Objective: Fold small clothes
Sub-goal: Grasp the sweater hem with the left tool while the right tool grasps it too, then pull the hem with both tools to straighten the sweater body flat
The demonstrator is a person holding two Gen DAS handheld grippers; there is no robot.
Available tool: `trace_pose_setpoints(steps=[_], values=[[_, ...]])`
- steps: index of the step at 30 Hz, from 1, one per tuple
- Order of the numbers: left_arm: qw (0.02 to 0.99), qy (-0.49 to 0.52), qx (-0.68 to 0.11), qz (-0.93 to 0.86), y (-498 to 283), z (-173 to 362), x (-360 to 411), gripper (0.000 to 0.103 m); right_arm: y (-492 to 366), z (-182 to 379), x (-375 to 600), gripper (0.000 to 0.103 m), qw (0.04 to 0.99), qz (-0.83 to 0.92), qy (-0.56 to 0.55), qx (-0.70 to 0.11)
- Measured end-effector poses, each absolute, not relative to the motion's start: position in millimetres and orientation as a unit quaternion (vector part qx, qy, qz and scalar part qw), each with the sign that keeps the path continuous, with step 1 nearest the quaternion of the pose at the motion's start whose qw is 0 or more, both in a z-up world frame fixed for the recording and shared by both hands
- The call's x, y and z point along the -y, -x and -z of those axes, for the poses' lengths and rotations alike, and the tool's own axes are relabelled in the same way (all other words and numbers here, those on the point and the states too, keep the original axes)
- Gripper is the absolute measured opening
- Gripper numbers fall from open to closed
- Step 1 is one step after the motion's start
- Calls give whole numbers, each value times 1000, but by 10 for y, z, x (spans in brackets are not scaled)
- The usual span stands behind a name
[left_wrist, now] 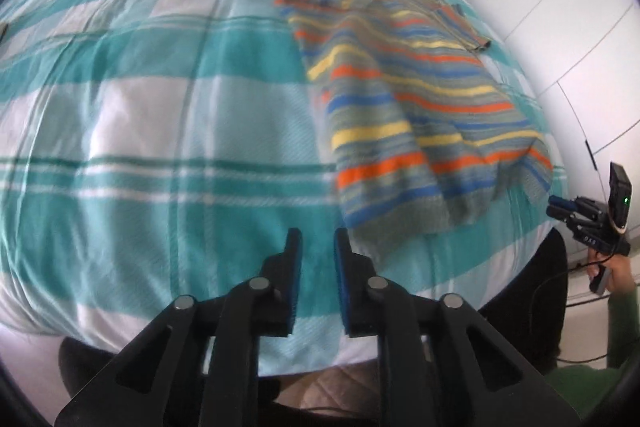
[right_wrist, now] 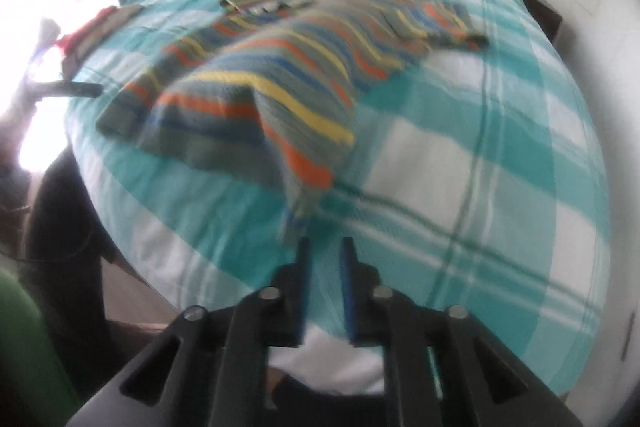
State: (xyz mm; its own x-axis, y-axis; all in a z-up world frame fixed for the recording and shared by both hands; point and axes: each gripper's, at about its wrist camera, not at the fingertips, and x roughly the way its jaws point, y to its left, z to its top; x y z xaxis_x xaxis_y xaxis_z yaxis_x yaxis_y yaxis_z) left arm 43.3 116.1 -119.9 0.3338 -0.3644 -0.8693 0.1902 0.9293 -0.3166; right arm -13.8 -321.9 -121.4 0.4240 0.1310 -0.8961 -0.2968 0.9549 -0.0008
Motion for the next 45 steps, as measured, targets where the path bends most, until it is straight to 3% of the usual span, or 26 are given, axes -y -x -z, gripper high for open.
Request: trace_pose_setpoints(steps=[2, 4, 5, 6, 7, 12, 13, 14, 15, 20, 26, 31, 33, 34, 35, 36, 37, 45], values=[[816, 123, -540, 163, -380, 1240, -1298, 55, 249, 1270, 3376, 30, 844, -125, 14, -522], [823, 151, -524, 157, -375, 1254, -1343, 64, 324, 1263, 3471, 41, 846, -143, -69, -508], [824, 161, -519, 159, -390, 1269, -1335, 64, 337, 1279, 3503, 47, 847, -158, -110, -496], [821, 168, -520, 165, -416, 1292, -1304, 64, 332, 1279, 3512, 60, 847, -172, -144, -482], [818, 173, -522, 170, -449, 1315, -1252, 64, 328, 1289, 3501, 64, 850, -180, -167, -466], [819, 160, -522, 177, -528, 1358, -1009, 66, 23, 1412, 3207, 63, 857, -194, -221, -422], [820, 156, -523, 173, -520, 1352, -996, 66, -62, 1467, 3123, 53, 855, -178, -215, -437], [822, 151, -523, 168, -509, 1339, -999, 66, -116, 1495, 3078, 37, 852, -169, -211, -448], [824, 145, -523, 161, -482, 1323, -1024, 66, -135, 1480, 3053, 4, 850, -165, -212, -453], [848, 126, -500, 123, -274, 1186, -1218, 80, 152, 1024, 3512, 4, 843, -191, -283, -416], [845, 145, -500, 120, -470, 1338, -1174, 80, 25, 1324, 3940, 4, 848, -43, -235, -473], [837, 129, -507, 163, -445, 1403, -804, 78, -45, 1351, 3765, 5, 863, -19, -219, -456], [831, 124, -513, 177, -444, 1450, -657, 75, -126, 1377, 3747, 6, 864, -12, -219, -453], [827, 122, -520, 178, -471, 1488, -583, 62, -144, 1431, 3789, 6, 866, -11, -215, -452], [821, 118, -529, 179, -507, 1532, -503, 32, -151, 1442, 3821, 7, 867, -13, -210, -453], [815, 111, -538, 184, -516, 1550, -395, 8, -94, 1428, 3881, 8, 867, -17, -204, -455], [811, 104, -544, 187, -529, 1555, -323, 3, -80, 1406, 3879, 10, 866, -23, -198, -458], [862, 57, -483, 143, -230, 866, -758, 3, 171, 829, 3561, 5, 858, -119, -199, -458]])
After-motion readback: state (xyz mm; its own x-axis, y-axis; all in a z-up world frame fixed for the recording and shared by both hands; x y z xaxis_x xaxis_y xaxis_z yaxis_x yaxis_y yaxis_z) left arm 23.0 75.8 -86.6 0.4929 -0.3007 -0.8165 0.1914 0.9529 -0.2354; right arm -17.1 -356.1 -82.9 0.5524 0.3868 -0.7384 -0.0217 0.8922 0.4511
